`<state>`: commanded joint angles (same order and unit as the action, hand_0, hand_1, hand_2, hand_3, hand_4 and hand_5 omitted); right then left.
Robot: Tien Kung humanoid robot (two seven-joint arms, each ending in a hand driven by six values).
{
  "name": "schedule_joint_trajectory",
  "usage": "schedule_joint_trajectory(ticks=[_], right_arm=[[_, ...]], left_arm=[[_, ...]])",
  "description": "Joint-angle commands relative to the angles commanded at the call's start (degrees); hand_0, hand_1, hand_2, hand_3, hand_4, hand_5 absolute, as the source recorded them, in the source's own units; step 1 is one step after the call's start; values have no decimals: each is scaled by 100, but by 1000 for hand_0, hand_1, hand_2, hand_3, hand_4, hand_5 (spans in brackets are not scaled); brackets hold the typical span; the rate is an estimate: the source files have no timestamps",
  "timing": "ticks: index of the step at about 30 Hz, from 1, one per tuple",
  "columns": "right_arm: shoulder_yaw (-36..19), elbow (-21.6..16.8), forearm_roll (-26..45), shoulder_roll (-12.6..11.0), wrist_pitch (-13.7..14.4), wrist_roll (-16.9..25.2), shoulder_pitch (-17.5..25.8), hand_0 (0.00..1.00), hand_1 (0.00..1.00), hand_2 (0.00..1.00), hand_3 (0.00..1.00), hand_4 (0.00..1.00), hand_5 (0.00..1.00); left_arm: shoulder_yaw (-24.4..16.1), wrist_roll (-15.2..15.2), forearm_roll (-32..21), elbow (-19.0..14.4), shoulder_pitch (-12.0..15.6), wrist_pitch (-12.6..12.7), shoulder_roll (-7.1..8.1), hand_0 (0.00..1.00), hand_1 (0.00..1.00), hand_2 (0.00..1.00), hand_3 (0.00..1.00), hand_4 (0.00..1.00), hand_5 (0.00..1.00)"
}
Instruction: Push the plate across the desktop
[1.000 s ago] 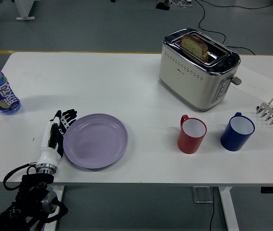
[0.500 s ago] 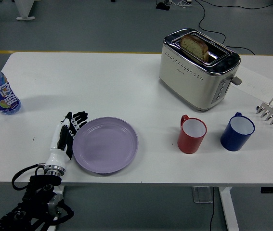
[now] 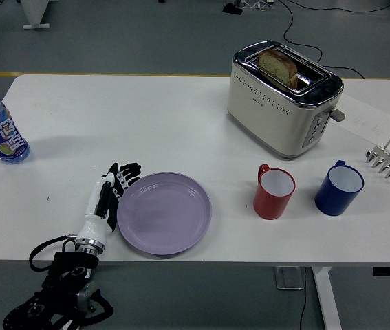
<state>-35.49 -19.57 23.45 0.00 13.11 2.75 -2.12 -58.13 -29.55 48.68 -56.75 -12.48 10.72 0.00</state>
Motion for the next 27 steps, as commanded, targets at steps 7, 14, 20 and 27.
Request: schedule_joint_trajectory(ticks=[7,14,20,27], right_arm=[[-26,1,-52,0,4,-16,-4,615,527,652,654,415,753],[-41,0,-81,0,6,-23,-10,616,527,653,655,415,752],[-40,0,-77,0,5,-19,-13,616,527,654,656,415,752],[-24,2,-59,0,-1,-16,-29,616,528,654,655,415,752]], left_arm=[[107,8,-23,-21,-32,-11,0,738,754,703,613,446,998],[189,17,-33,-25,-70,-18,0,737,753,702,613,447,998],[54,16,23,65,-180,-3,0,738,753,702,613,446,998],[-373,108,344,222,-372,-33,0,740,750,705,616,447,998]])
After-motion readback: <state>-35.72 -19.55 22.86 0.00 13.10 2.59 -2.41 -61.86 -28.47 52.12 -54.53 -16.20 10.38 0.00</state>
